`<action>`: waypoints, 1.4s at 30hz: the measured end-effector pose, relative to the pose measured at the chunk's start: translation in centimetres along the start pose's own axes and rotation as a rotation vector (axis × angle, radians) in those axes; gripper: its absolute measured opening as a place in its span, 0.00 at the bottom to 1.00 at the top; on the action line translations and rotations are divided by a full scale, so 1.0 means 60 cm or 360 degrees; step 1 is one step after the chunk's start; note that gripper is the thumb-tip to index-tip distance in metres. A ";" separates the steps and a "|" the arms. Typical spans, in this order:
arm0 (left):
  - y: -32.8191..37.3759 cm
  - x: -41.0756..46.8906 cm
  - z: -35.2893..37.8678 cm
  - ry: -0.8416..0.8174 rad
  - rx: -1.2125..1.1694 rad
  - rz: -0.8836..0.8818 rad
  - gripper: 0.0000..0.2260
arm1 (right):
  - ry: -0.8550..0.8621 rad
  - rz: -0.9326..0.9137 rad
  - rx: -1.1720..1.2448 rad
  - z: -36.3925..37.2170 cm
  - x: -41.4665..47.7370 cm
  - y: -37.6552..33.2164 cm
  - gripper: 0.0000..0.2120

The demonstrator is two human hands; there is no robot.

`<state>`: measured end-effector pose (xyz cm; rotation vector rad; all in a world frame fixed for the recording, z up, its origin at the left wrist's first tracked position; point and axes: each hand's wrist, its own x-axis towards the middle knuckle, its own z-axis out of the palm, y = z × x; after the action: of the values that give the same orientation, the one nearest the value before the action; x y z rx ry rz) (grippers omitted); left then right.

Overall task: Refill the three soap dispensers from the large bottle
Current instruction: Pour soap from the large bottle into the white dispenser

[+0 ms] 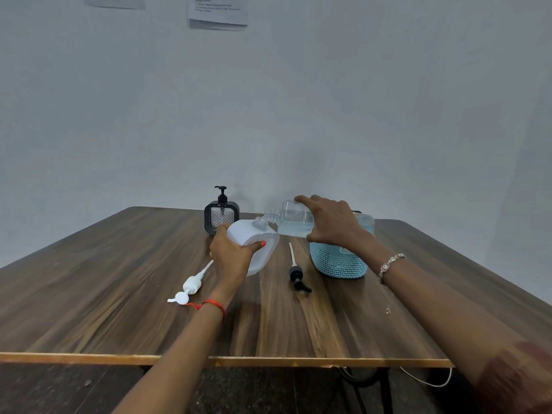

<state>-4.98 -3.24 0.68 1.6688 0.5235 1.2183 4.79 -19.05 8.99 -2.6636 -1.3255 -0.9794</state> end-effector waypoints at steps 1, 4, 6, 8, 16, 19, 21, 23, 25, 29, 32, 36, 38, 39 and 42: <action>0.000 0.000 0.000 -0.0001 0.0000 0.0001 0.29 | -0.0001 0.0000 -0.0002 0.000 0.000 0.000 0.37; 0.000 0.000 0.000 -0.0004 -0.0008 0.0006 0.29 | 0.0008 0.0004 -0.0007 -0.001 0.001 0.000 0.36; -0.001 -0.001 0.000 -0.0006 -0.0008 0.0008 0.29 | 0.0007 0.0001 -0.0008 -0.001 0.001 0.000 0.36; -0.001 -0.001 -0.001 -0.0009 -0.0015 0.0004 0.29 | 0.0002 -0.0001 -0.0011 -0.001 0.002 0.000 0.36; -0.003 0.000 0.000 -0.0002 -0.0028 -0.0008 0.29 | 0.0001 -0.0007 -0.0024 0.000 0.002 0.001 0.36; -0.003 -0.002 0.000 0.0000 -0.0040 -0.0020 0.28 | -0.0003 -0.0012 -0.0031 0.001 0.002 0.001 0.36; -0.003 -0.003 -0.001 -0.0001 -0.0045 -0.0026 0.28 | -0.0009 -0.0012 -0.0030 0.000 0.001 0.000 0.36; -0.002 -0.004 0.000 -0.0004 -0.0044 -0.0029 0.28 | -0.0009 -0.0011 -0.0031 -0.001 0.001 0.000 0.36; -0.002 -0.004 0.000 -0.0003 -0.0045 -0.0041 0.28 | -0.0009 -0.0013 -0.0036 0.000 0.000 0.000 0.36; -0.002 -0.004 0.000 -0.0003 -0.0048 -0.0063 0.28 | -0.0002 -0.0016 -0.0034 -0.001 0.000 0.000 0.35; -0.002 -0.005 0.000 -0.0008 -0.0041 -0.0065 0.28 | 0.0000 -0.0020 -0.0034 -0.002 -0.001 0.000 0.35; -0.004 -0.007 0.000 -0.0002 -0.0037 -0.0052 0.29 | -0.0004 -0.0022 -0.0027 -0.002 -0.002 -0.001 0.35; -0.004 -0.008 0.000 -0.0005 -0.0043 -0.0054 0.28 | -0.0007 -0.0019 -0.0022 -0.002 -0.003 -0.001 0.35; -0.005 -0.007 0.000 -0.0007 -0.0047 -0.0057 0.28 | -0.0007 -0.0018 -0.0022 -0.002 -0.003 -0.001 0.35; -0.006 -0.007 0.000 -0.0010 -0.0046 -0.0075 0.28 | -0.0007 -0.0021 -0.0024 -0.001 -0.003 -0.001 0.35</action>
<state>-5.10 -3.41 0.16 1.6266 0.5356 1.1808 4.63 -19.17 8.92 -2.6728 -1.3434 -0.9897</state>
